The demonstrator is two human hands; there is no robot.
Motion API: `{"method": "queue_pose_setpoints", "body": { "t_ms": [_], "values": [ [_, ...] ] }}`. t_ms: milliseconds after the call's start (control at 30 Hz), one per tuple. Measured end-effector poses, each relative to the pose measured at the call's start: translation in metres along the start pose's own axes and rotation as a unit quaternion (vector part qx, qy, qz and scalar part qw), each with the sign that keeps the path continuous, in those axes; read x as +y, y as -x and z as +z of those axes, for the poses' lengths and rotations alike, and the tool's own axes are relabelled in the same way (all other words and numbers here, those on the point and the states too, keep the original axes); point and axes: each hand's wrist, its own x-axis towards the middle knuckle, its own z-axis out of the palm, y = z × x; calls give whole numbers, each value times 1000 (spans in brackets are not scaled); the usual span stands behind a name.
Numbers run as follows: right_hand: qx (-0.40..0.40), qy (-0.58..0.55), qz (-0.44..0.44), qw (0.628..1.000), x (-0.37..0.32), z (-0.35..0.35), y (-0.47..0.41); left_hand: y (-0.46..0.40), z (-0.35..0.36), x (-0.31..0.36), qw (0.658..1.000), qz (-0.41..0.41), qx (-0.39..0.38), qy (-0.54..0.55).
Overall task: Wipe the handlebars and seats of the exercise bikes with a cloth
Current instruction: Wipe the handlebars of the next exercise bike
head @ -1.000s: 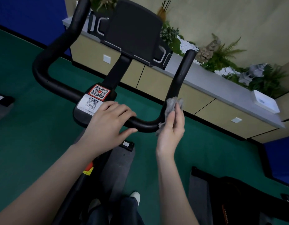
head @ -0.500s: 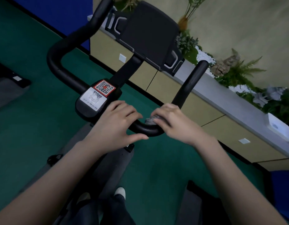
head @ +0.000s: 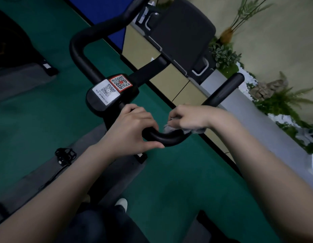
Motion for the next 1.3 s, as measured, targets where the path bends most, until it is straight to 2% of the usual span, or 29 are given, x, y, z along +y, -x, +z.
{"method": "queue_pose_setpoints", "body": {
  "t_ms": [200, 367, 567, 633, 667, 733, 800, 867, 967, 1100, 1300],
  "values": [
    [-28, -11, -35, 999, 2, 7, -2, -1, 0, 2, 1000, -5, 7, -3],
    [20, 82, -41, 996, 9, -4, -6, -1, -2, 4, 1000, -12, -1, -1],
    [27, 26, -74, 997, 11, 6, -4, -3, -2, 6, 1000, -27, -7, -1],
    [71, 33, -97, 992, 17, 9, -1, -3, -2, 5, 1000, -29, -7, 0],
    [121, 47, -115, 985, 22, 13, 0, -3, -3, 5, 1000, -29, -8, -1],
    [273, 65, -152, 948, 37, 32, 5, -3, -3, 5, 999, -30, -13, 0],
    [421, 16, -161, 892, 44, 63, 10, -3, -5, 5, 999, -30, -24, -4],
    [522, -58, -152, 838, 43, 93, 7, -4, -5, 6, 999, -24, -38, -20],
    [628, -130, -119, 758, 36, 113, -6, -8, -5, 12, 999, -13, -39, -34],
    [706, -250, -41, 662, 19, 117, -16, -16, -2, 20, 998, -2, -53, -27],
    [723, -416, 53, 549, -15, 133, -14, -18, 0, 16, 998, 16, -54, -25]
  ]
}}
